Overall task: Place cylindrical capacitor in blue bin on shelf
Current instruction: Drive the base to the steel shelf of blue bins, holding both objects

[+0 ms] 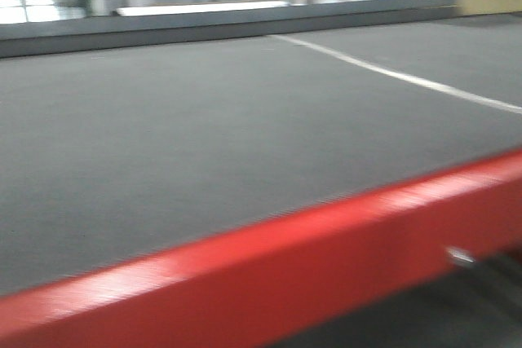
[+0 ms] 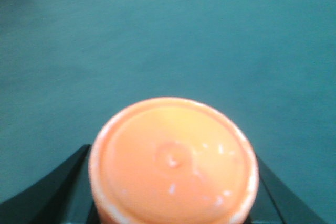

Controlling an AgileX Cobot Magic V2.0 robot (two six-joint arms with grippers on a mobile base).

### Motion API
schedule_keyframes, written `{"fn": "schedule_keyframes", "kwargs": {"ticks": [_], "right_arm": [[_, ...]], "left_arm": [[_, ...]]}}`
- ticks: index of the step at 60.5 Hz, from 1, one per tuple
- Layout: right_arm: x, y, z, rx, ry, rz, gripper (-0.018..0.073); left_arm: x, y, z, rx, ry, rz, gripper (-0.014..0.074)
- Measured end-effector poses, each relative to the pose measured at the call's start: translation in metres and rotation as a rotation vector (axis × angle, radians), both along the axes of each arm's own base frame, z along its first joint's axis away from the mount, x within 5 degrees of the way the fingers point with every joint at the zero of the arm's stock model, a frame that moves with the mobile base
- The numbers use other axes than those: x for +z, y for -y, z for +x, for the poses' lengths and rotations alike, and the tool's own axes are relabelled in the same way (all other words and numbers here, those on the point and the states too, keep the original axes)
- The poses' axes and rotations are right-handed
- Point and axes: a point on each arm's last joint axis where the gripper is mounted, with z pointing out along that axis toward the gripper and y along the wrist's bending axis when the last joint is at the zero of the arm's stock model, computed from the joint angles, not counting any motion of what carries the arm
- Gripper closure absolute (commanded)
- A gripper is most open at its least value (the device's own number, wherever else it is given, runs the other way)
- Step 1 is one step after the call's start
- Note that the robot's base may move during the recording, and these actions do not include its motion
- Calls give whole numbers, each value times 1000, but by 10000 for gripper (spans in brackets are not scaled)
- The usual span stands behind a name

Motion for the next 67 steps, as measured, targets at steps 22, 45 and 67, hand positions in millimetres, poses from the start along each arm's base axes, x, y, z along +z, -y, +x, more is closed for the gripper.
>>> {"fn": "schedule_keyframes", "kwargs": {"ticks": [22,45,67], "right_arm": [[0,0,0,0,0,0,650],[0,0,0,0,0,0,650],[0,0,0,0,0,0,650]], "left_arm": [[0,0,0,0,0,0,707],[0,0,0,0,0,0,707],[0,0,0,0,0,0,707]]}}
